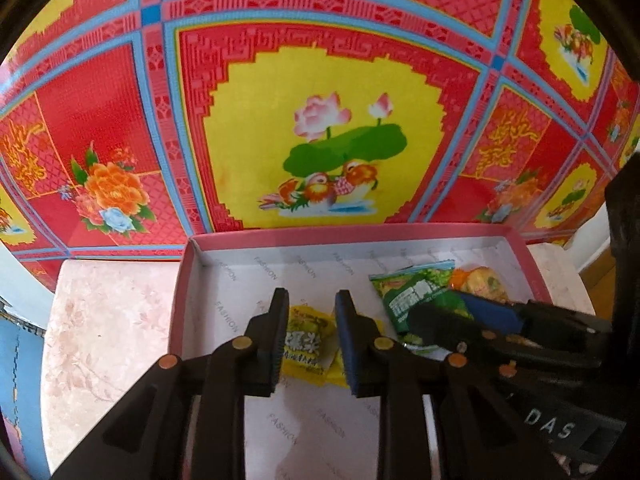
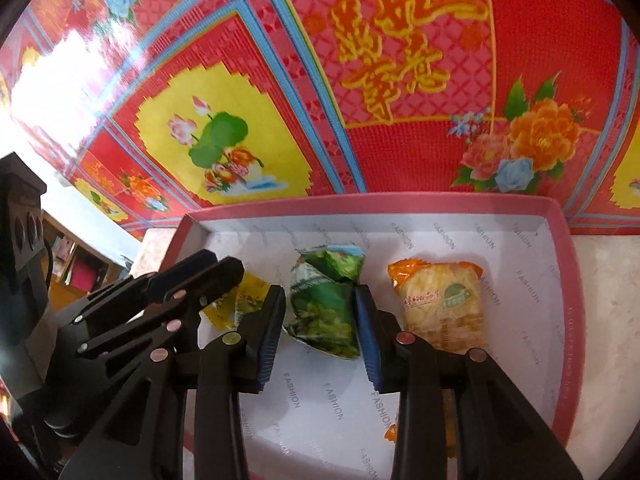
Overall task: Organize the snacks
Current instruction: 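Open both tools to release the candy and green bag in the tray, then withdraw both tools from the tray toward the remaining snacks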
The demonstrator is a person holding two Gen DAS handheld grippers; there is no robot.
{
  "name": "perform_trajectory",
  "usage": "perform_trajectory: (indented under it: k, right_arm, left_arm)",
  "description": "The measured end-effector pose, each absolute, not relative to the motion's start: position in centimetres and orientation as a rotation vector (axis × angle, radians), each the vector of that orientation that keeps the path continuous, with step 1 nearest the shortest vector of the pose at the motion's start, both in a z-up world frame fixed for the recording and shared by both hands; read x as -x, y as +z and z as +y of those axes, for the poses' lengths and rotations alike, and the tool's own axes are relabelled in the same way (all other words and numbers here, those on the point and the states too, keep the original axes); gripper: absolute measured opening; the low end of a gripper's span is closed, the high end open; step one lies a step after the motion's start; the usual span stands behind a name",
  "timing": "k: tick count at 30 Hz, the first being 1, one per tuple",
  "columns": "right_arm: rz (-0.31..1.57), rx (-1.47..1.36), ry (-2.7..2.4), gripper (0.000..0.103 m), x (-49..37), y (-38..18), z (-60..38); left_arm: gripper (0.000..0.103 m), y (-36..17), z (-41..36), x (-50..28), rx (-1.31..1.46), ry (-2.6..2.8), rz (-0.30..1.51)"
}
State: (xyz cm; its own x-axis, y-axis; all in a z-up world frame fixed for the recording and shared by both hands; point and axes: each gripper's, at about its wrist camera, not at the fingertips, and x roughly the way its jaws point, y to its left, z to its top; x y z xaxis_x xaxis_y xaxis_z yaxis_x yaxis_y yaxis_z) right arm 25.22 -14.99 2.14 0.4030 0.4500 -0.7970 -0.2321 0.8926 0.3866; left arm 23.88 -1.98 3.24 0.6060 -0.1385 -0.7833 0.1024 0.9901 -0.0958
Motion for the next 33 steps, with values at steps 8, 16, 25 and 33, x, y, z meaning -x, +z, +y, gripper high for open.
perform_trajectory:
  k: [8, 16, 25, 33]
  right_arm:
    - [1.053, -0.245, 0.422, 0.055, -23.8, 4.0, -15.8]
    - [1.010, -0.243, 0.422, 0.059, -21.2, 6.7, -16.6]
    - [0.964, -0.235, 0.426, 0.063, -17.6, 9.1, -17.5]
    - [0.980, -0.259, 0.406, 0.064, -14.9, 8.9, -19.4]
  left_arm:
    - [0.038, 4.9, -2.0, -21.8, 0.076, -0.125, 0.904]
    - [0.048, 6.7, -2.2, -19.3, 0.095, -0.107, 0.888]
    - [0.052, 8.5, -2.1, -15.9, 0.079, -0.114, 0.874]
    - [0.052, 9.3, -2.3, -12.7, 0.086, -0.128, 0.877]
